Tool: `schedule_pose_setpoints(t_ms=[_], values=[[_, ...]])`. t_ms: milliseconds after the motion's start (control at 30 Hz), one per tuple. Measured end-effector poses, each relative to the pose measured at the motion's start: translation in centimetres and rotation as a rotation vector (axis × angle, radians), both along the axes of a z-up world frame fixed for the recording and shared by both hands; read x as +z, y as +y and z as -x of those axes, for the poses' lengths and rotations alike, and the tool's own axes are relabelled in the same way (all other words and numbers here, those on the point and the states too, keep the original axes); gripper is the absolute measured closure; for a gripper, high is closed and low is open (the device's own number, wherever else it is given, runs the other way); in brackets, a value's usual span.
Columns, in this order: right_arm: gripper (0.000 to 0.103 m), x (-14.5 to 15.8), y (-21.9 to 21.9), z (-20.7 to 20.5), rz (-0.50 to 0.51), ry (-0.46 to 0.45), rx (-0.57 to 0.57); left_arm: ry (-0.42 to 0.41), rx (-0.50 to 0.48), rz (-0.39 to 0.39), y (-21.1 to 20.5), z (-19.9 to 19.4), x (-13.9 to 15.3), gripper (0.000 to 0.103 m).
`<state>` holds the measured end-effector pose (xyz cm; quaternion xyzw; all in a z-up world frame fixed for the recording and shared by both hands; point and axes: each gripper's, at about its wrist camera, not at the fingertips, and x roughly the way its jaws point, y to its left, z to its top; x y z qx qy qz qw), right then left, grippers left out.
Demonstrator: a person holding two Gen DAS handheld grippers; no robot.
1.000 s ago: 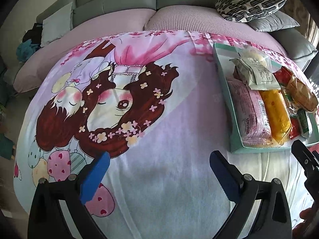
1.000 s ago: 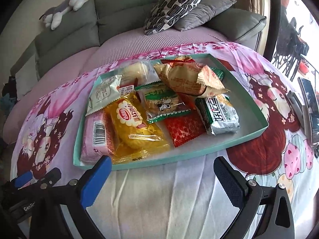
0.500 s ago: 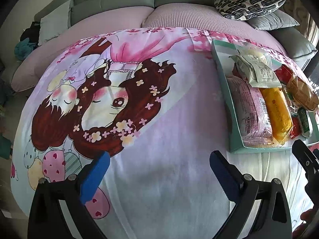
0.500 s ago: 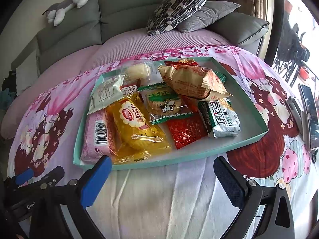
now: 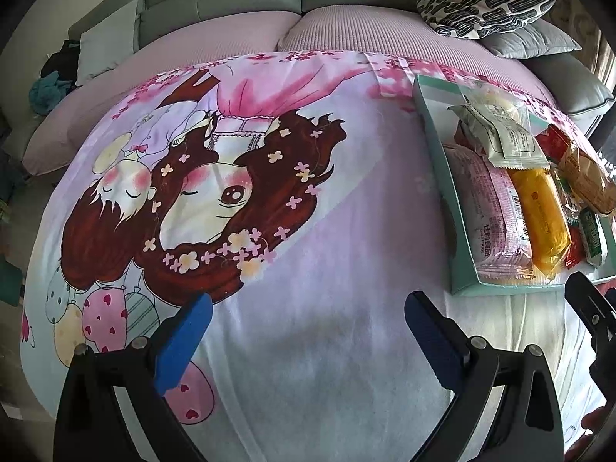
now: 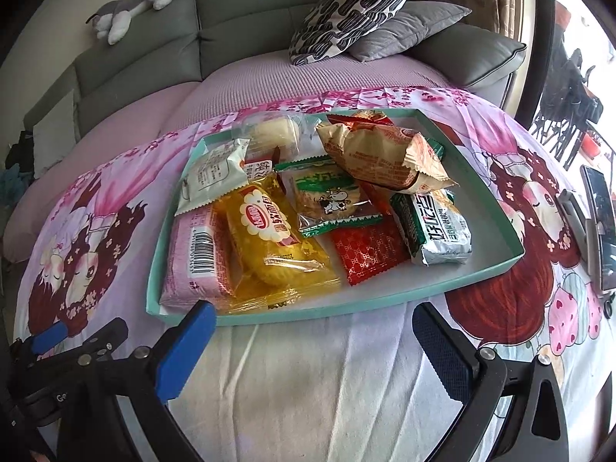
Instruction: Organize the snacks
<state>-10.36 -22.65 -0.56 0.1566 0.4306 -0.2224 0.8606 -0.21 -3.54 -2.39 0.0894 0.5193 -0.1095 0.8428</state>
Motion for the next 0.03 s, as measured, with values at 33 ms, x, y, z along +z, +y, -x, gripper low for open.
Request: schedule_pose_setpoints(t_ms=[33], values=[[0.0, -0.03, 0.02, -0.02, 0.0, 0.002, 0.001, 0.002, 0.001, 0.004, 0.05, -0.04, 0.0, 0.003]])
